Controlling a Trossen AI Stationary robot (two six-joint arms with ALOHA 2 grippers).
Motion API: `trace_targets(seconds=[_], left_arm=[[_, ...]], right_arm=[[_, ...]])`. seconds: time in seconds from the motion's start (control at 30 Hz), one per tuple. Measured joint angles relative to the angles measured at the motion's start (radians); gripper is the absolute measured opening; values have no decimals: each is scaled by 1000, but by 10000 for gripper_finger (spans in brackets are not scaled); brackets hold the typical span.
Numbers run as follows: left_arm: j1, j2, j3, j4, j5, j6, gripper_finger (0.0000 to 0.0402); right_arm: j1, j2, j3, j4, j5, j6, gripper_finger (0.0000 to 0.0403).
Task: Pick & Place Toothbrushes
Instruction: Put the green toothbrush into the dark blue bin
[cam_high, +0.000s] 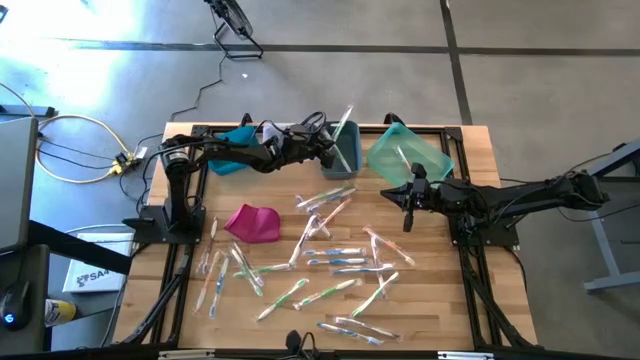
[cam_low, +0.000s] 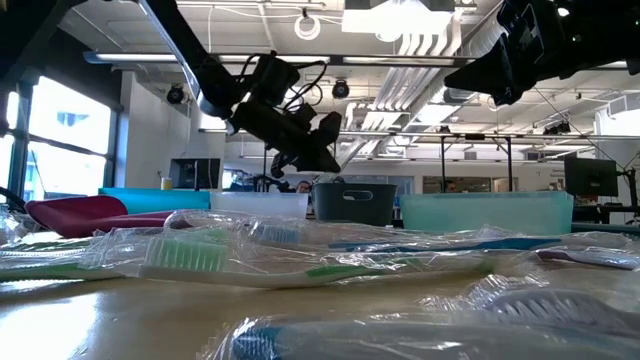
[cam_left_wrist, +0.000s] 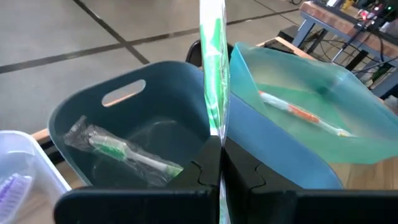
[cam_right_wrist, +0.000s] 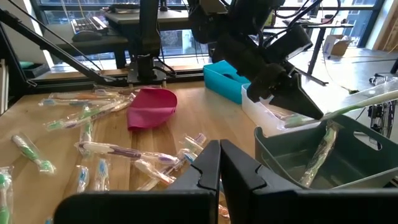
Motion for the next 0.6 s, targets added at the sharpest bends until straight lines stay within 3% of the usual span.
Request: trace_targets(seconds=[0.43,0.6], left_arm=[[0,0,0,-6,35,-1,1],[0,0,0,-8,44,-1,23]], right_arm=[[0,0,0,0,0,0,4],[0,0,0,0,0,0,4]])
